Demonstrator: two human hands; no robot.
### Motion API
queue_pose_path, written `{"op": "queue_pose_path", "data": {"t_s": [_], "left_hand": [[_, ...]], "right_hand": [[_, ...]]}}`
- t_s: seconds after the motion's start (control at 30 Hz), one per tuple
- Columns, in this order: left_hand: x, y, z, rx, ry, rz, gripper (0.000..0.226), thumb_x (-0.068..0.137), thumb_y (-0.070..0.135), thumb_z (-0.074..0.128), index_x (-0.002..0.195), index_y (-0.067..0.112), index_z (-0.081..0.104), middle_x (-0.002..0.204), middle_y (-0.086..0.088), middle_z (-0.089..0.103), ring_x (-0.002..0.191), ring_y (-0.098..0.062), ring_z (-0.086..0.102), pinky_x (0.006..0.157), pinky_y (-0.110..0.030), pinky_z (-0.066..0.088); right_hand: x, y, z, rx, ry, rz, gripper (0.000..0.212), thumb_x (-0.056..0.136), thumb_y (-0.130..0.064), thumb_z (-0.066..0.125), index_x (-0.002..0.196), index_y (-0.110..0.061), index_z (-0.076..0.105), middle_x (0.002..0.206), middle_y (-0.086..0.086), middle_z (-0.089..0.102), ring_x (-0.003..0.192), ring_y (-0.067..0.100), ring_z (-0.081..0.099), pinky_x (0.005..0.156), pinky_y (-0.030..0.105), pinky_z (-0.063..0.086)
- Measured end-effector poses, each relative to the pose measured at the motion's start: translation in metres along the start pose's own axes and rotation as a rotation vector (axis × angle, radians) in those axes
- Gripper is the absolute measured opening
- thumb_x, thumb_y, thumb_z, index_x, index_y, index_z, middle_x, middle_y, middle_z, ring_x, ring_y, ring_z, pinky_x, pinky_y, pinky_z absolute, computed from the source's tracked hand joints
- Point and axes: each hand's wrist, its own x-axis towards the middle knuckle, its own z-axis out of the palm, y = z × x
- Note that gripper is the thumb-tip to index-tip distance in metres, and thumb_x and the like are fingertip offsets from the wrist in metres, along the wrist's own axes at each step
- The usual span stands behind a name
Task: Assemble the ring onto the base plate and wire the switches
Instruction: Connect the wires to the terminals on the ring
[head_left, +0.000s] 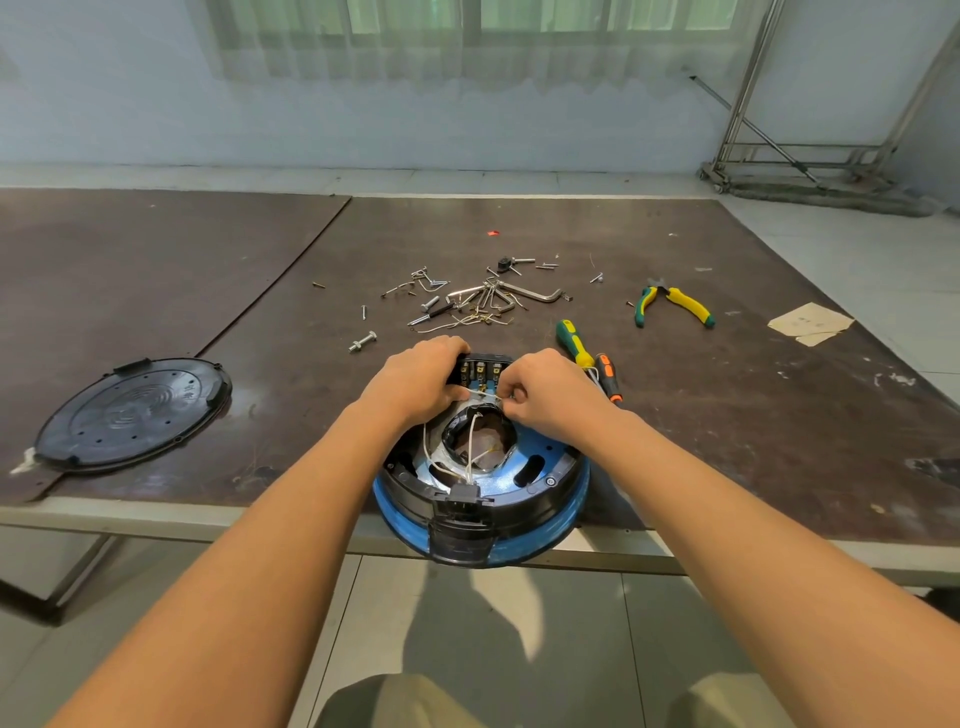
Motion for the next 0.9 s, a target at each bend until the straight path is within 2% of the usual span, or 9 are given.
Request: {"op": "queue_pose_path", "data": {"t_s": [0.13,0.3,0.47,0.63,0.73,0.9], "left_hand": [[-0.0015,-0.0014,0.0023,-0.068,0.023,0.046,0.071,0.083,0.034,0.076,0.142,0.028,0.037,0.142,0.003,0.051,0.127,-0.02,0.052,0.099,-0.045,0.049],[-0.0014,-0.0029,0.0027,-0.112,0.064,0.129,0.04,0.08,0.034,0.078,0.105,0.037,0.047,0.12,0.011,0.047,0.103,-0.015,0.055,0.078,-0.035,0.049],[-0.002,-0.0025,0.0014,-0.114,0.072,0.123,0.029,0.081,0.037,0.078,0.098,0.033,0.056,0.12,0.009,0.049,0.101,-0.017,0.055,0.082,-0.043,0.053],[-0.0042,-0.0013,-0.0014,-0.083,0.022,0.127,0.012,0.081,0.042,0.077,0.088,0.033,0.07,0.129,0.008,0.048,0.111,-0.015,0.053,0.086,-0.042,0.051],[-0.0048,-0.0011,-0.0022,-0.077,0.013,0.131,0.01,0.082,0.042,0.076,0.087,0.033,0.073,0.131,0.008,0.048,0.113,-0.015,0.052,0.086,-0.043,0.051],[-0.0014,-0.0022,-0.0011,-0.066,0.007,0.11,0.012,0.082,0.044,0.075,0.087,0.033,0.073,0.125,0.009,0.047,0.105,-0.014,0.053,0.083,-0.043,0.052]], "right_hand": [[-0.001,-0.0003,-0.002,-0.008,-0.006,-0.033,0.014,0.094,-0.024,0.063,0.101,-0.023,0.075,0.093,-0.004,0.065,0.083,0.014,0.06,0.072,0.029,0.052],[-0.0023,0.0002,-0.0029,-0.004,-0.004,-0.046,0.013,0.093,-0.024,0.064,0.1,-0.024,0.075,0.088,-0.006,0.061,0.081,0.014,0.059,0.07,0.028,0.05],[-0.0033,0.0008,-0.0031,0.003,-0.008,-0.072,0.013,0.093,-0.022,0.064,0.1,-0.024,0.076,0.078,-0.011,0.054,0.076,0.011,0.054,0.065,0.023,0.04],[-0.0041,0.0008,-0.0038,0.014,0.012,-0.094,0.015,0.094,-0.02,0.064,0.1,-0.024,0.076,0.071,-0.016,0.045,0.073,0.009,0.05,0.062,0.022,0.034],[-0.0037,0.0,-0.0035,0.023,0.012,-0.101,0.015,0.094,-0.02,0.064,0.1,-0.024,0.077,0.069,-0.017,0.043,0.067,0.005,0.045,0.058,0.02,0.03],[-0.0026,0.002,-0.0022,0.009,0.016,-0.096,0.014,0.094,-0.024,0.065,0.102,-0.025,0.076,0.073,-0.017,0.045,0.075,0.009,0.051,0.065,0.024,0.037]]}}
